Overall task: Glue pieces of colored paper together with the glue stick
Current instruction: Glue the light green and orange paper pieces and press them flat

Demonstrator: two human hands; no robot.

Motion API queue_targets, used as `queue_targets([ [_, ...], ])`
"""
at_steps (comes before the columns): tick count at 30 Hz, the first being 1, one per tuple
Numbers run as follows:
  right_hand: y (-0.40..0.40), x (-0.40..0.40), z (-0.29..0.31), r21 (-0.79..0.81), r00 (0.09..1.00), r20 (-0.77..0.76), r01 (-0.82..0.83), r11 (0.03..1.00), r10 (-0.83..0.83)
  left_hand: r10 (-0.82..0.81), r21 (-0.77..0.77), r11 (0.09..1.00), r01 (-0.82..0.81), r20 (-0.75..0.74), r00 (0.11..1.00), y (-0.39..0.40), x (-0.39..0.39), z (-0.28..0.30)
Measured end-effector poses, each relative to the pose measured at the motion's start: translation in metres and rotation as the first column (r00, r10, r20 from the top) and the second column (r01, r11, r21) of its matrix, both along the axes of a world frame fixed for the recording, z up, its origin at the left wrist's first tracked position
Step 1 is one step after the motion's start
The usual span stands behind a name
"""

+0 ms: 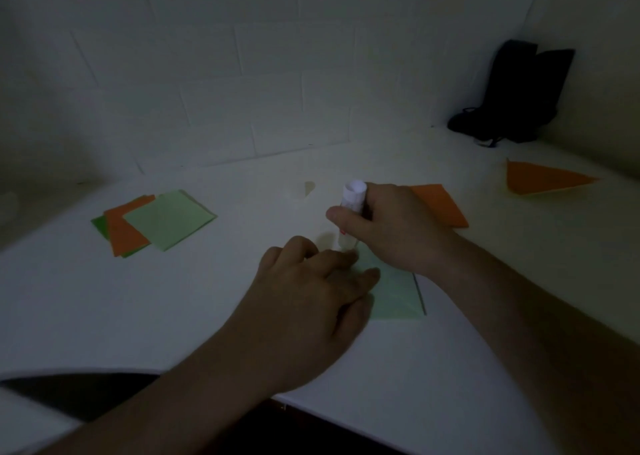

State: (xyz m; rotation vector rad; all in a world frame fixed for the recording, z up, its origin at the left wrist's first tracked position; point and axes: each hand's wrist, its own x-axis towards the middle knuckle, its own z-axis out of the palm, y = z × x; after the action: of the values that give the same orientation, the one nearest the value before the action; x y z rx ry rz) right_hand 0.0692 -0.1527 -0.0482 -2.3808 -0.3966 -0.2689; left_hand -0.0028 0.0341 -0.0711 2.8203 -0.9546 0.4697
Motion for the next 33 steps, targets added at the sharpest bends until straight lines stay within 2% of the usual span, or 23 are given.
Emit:
queue_targets([
  [5, 0.004, 0.002, -0.001, -0.017, 1.000, -0.012, -0.013, 1.000, 0.013, -0.009, 0.009, 1.000, 0.009, 0.005, 1.000, 0.001, 0.002, -0.001],
  [7, 0.004, 0.004, -0.003, 0.069, 1.000, -0.028, 0.004, 0.998, -0.002, -0.003, 0.002, 1.000, 0.003, -0.018, 1.000, 0.001, 0.003, 0.000],
  [11, -0.006, 0.002, 0.010, 0.229, 0.976, 0.034, 0.203, 0.952, -0.216, 0.031, -0.006, 0.999, -0.032, -0.102, 0.994, -0.001, 0.005, 0.007],
  [15, -0.014, -0.007, 0.018, 0.323, 0.954, 0.063, 0.257, 0.911, -0.292, 0.069, -0.046, 0.996, -0.074, -0.113, 0.991, 0.001, 0.007, 0.003],
  [18, -0.012, -0.015, 0.015, 0.413, 0.976, -0.068, 0.216, 0.885, -0.206, 0.031, -0.110, 0.993, -0.041, -0.088, 0.996, 0.003, 0.009, -0.001],
  [21, -0.012, -0.022, 0.011, 0.327, 0.983, -0.118, 0.169, 0.930, -0.138, -0.035, -0.161, 0.987, 0.019, -0.094, 0.995, 0.004, 0.015, -0.002],
  [23, -0.013, -0.023, 0.009, 0.368, 0.982, -0.145, 0.168, 0.914, -0.122, -0.097, -0.227, 0.971, 0.069, -0.114, 0.989, 0.008, 0.019, 0.003],
  [25, -0.014, -0.022, 0.011, 0.481, 0.977, -0.197, 0.164, 0.861, -0.075, -0.085, -0.320, 0.948, -0.003, -0.261, 0.962, 0.015, 0.028, 0.014],
  [27, -0.012, -0.023, 0.011, 0.495, 0.976, -0.211, 0.149, 0.856, -0.048, -0.025, -0.364, 0.922, -0.132, -0.398, 0.917, 0.021, 0.039, 0.025],
  [29, -0.011, -0.022, 0.010, 0.494, 0.977, -0.208, 0.144, 0.857, -0.044, 0.029, -0.373, 0.906, -0.199, -0.416, 0.909, 0.021, 0.051, 0.030],
  [33, -0.012, -0.019, 0.012, 0.489, 0.976, -0.206, 0.166, 0.856, -0.071, 0.044, -0.342, 0.915, -0.214, -0.443, 0.896, 0.012, 0.062, 0.034],
])
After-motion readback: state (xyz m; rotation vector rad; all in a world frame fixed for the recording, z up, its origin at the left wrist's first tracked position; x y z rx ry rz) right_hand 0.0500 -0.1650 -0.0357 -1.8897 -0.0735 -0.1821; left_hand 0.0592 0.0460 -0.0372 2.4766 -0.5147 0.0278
